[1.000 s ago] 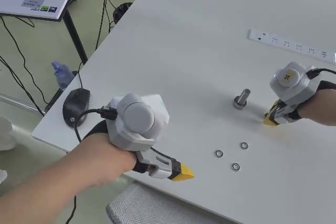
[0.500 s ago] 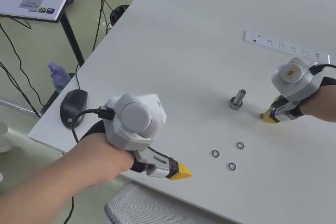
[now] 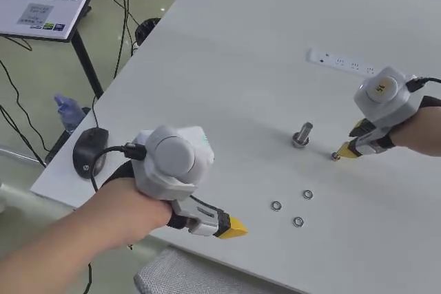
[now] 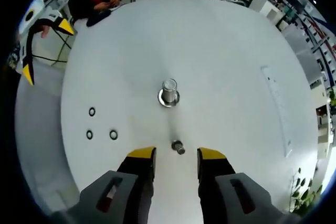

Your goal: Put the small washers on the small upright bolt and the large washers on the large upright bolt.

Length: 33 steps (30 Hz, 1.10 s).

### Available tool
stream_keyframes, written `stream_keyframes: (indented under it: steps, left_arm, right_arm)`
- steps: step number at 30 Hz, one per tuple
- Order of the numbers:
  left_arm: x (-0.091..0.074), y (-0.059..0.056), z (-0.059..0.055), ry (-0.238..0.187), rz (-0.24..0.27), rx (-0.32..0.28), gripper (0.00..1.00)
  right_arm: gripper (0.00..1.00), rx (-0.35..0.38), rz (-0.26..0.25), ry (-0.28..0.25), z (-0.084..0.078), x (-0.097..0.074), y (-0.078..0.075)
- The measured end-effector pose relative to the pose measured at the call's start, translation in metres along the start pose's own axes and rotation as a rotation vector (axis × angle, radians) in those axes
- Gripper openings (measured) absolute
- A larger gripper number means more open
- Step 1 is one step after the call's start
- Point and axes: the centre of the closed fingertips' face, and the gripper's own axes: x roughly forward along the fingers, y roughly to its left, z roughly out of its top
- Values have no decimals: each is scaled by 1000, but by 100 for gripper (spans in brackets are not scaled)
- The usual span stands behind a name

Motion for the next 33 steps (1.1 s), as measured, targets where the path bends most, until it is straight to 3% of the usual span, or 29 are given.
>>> stream_keyframes:
  steps: [14, 17, 18, 20, 27, 33]
  left_arm:
    - [-2, -7, -2, 8, -6, 16, 81]
    - [-4, -7, -2, 6, -8, 5, 81]
    - [-5, -6, 2, -17, -9, -21, 81]
    - [-6, -5, 4, -23, -2, -24, 81]
    - [-5, -7, 1, -4, -3, -8, 80]
    - [-5, -9, -2, 5, -4, -6, 80]
  right_arm:
    - [31, 9, -18, -36, 5, -19, 17]
    - [30, 14, -6, -36, 4, -19, 24]
    - [30, 21, 4, -34, 2, -18, 28]
    - [29, 20, 21, -28, 0, -15, 36]
    - [26, 13, 70, -31, 0, -8, 59]
    - [30, -17, 85, -38, 4, -4, 72]
